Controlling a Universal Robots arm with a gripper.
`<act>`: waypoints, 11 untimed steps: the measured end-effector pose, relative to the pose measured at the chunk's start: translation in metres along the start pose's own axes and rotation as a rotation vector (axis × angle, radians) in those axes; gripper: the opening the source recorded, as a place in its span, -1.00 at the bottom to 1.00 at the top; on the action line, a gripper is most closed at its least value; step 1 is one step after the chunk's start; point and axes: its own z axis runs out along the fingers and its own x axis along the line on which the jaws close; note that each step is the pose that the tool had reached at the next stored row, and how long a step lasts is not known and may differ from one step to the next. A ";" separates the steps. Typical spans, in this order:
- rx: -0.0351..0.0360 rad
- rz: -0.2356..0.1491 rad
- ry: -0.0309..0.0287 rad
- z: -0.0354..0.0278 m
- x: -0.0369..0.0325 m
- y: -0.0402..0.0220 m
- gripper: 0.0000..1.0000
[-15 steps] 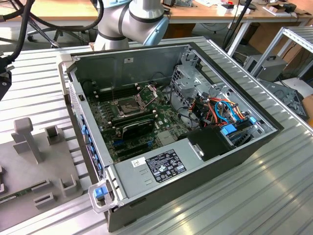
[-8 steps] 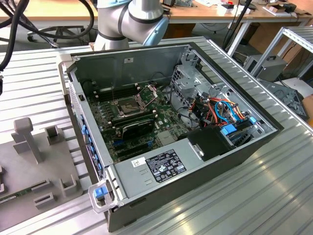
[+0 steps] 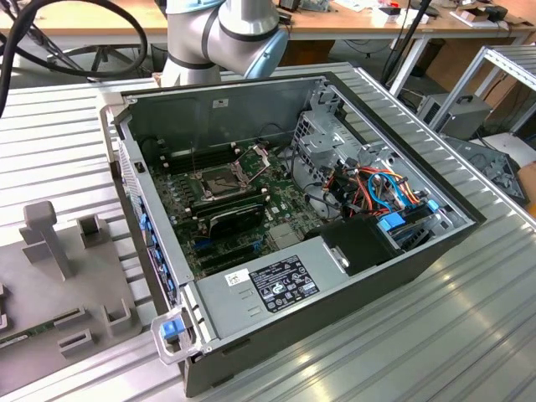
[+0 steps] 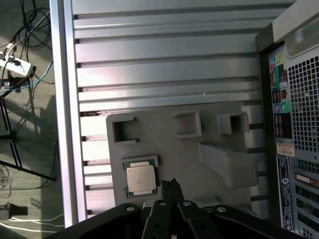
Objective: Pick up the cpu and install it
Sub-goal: 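Reach for the cpu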
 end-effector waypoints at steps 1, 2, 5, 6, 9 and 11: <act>0.0000 0.000 0.0001 0.0003 0.0002 -0.0001 -0.79; 0.0002 0.000 0.0002 0.0003 0.0004 -0.0001 -0.79; 0.0001 0.000 0.0002 0.0004 0.0006 0.0000 -0.79; 0.0001 0.000 0.0002 0.0004 0.0006 0.0000 -0.79; 0.0002 0.000 0.0002 0.0005 0.0007 0.0000 -0.79; 0.0001 0.000 0.0002 0.0015 0.0007 -0.0001 -0.79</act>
